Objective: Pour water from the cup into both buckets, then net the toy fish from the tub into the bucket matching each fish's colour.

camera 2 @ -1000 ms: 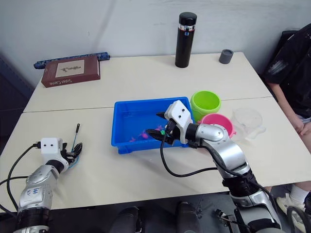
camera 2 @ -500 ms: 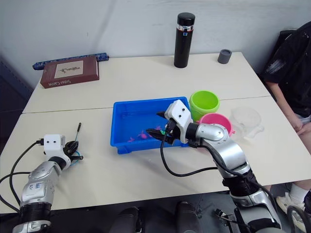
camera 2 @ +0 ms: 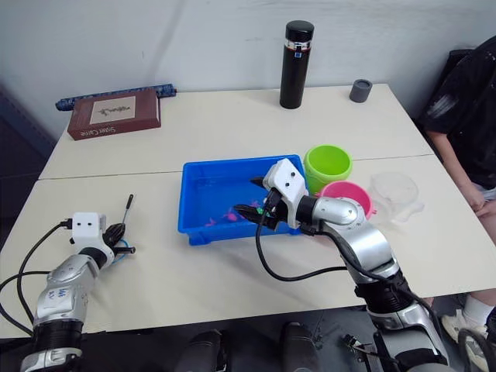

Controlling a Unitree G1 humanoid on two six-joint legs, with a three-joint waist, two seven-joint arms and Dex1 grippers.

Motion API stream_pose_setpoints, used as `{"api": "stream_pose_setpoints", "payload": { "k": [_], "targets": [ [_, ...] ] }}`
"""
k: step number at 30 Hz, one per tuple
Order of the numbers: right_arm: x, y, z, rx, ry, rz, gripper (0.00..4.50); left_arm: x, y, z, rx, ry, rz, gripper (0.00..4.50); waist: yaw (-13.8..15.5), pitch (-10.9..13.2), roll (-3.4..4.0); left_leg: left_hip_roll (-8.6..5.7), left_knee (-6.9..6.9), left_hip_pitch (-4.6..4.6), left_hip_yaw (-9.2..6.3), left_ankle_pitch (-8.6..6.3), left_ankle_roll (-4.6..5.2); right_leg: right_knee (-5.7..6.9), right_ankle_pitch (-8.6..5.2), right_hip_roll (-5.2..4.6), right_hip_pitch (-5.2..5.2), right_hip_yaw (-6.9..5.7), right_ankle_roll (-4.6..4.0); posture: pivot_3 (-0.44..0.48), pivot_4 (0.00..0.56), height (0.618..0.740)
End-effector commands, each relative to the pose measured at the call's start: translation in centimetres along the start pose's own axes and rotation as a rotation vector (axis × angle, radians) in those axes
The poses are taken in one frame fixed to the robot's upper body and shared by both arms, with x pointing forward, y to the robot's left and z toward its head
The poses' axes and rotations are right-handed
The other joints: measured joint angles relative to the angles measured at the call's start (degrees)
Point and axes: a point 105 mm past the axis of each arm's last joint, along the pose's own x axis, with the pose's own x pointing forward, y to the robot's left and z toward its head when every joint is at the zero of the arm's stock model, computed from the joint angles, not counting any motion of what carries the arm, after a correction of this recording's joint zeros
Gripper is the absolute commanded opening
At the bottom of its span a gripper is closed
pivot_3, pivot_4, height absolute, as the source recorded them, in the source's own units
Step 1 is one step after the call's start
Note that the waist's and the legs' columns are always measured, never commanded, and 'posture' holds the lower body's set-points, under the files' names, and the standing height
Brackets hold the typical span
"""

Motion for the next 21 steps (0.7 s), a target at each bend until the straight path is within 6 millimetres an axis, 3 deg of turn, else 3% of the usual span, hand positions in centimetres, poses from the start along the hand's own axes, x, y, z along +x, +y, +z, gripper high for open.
{"api": "stream_pose_setpoints", "payload": {
  "k": [1, 5, 8, 13, 16, 21],
  "targets": [
    [-0.3, -1.0, 2.2, -0.056, -0.066, -0.051, 3.78, 0.4, -1.0, 3.7, 0.055, -0.087, -0.033, 0.05, 0.14, 0.0, 0.0, -0.01, 0.01, -0.02, -0.01, 0.0, 0.0, 0.0, 0.0, 0.0, 0.0, -0.02, 0.0, 0.0, 0.15, 0.74],
    [-0.3, -1.2, 2.4, -0.059, -0.072, -0.059, 3.78, 0.6, -1.6, 5.6, 0.058, -0.123, -0.052, 0.05, 0.08, -0.02, -0.04, -0.02, 0.02, -0.11, -0.03, 0.0, 0.0, -0.03, 0.0, -0.01, -0.01, -0.13, 0.0, 0.0, 0.15, 0.74],
    [-0.3, -1.6, 2.6, -0.068, -0.08, -0.075, 3.78, 0.6, -3.6, 9.7, 0.085, -0.208, -0.136, 0.05, -0.06, -0.02, -0.04, -0.02, -0.02, -0.16, 0.0, -0.01, 0.0, 0.08, 0.01, 0.02, -0.03, -0.19, 0.01, 0.0, 0.15, 0.74],
    [-0.9, -2.3, 3.2, -0.089, -0.087, -0.097, 3.78, -0.6, -7.1, 13.1, 0.144, -0.246, -0.336, 0.05, -0.06, -0.01, -0.04, -0.11, 0.01, -0.35, 0.16, -0.01, -0.02, 0.08, 0.01, 0.15, -0.1, -0.32, 0.02, 0.0, 0.15, 0.74],
    [-1.4, -2.5, 3.6, -0.099, -0.089, -0.104, 3.78, -1.8, -8.8, 14.3, 0.183, -0.246, -0.458, 0.05, -0.1, -0.01, -0.04, -0.13, 0.01, -0.35, 0.29, -0.02, -0.03, 0.06, 0.01, 0.2, -0.1, -0.32, 0.02, 0.0, 0.15, 0.74],
    [-2.4, -3.0, 4.1, -0.136, -0.084, -0.113, 3.78, -3.1, -10.3, 14.5, 0.255, -0.227, -0.602, 0.05, -0.07, -0.01, -0.04, -0.05, 0.02, -0.35, 0.3, -0.01, -0.06, 0.06, 0.0, 0.38, -0.11, -0.31, 0.01, 0.0, 0.15, 0.74]
  ]
}}
